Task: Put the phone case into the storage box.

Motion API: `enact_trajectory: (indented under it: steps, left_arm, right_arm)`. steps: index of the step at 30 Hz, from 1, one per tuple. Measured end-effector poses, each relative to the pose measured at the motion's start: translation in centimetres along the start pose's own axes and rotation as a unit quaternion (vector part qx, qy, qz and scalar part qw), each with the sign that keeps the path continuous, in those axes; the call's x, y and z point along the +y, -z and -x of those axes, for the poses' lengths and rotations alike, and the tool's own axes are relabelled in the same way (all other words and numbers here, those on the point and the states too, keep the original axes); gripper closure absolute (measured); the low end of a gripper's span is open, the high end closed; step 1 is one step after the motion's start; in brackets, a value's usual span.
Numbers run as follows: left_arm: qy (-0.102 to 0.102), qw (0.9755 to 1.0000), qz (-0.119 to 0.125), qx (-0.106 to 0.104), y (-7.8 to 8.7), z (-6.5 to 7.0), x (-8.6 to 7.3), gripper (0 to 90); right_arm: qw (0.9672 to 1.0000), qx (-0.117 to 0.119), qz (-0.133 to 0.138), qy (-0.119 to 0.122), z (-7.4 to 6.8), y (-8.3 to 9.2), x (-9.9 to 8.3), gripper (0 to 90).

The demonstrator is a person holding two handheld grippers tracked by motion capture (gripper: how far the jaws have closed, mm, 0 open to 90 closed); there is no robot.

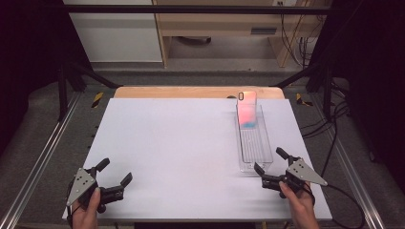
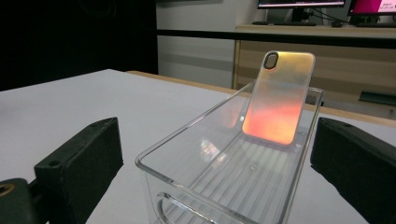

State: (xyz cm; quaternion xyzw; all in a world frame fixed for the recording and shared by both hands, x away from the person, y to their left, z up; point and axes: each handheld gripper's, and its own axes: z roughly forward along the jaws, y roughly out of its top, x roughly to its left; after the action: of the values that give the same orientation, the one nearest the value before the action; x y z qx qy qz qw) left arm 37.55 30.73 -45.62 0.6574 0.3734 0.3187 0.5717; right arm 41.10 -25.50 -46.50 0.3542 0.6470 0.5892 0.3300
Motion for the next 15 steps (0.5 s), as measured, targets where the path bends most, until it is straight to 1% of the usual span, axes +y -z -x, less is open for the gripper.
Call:
enact_trajectory:
  steps: [1,8,9,15]
  left_arm:
    - [0.000,1.0000,0.001,0.000,0.0,0.0,0.0,2.6]
    - [-0.002,1.0000,0.005,0.004,0.0,-0.2,0.1,2.6]
    - [-0.002,1.0000,0.006,0.004,0.0,-0.2,0.0,2.6]
    - [-0.003,0.9999,0.009,0.006,-0.3,-0.3,0.0,2.7]
  right_arm:
    - [1.0000,-0.002,0.001,0.005,0.0,-0.1,0.0,2.7]
    - [1.0000,-0.003,0.007,-0.002,-0.2,-0.7,0.2,2.7]
    - [1.0000,-0.004,0.008,0.000,-0.2,-0.7,0.2,2.8]
    - [1.0000,-0.005,0.001,-0.005,-0.3,-1.2,0.0,2.8]
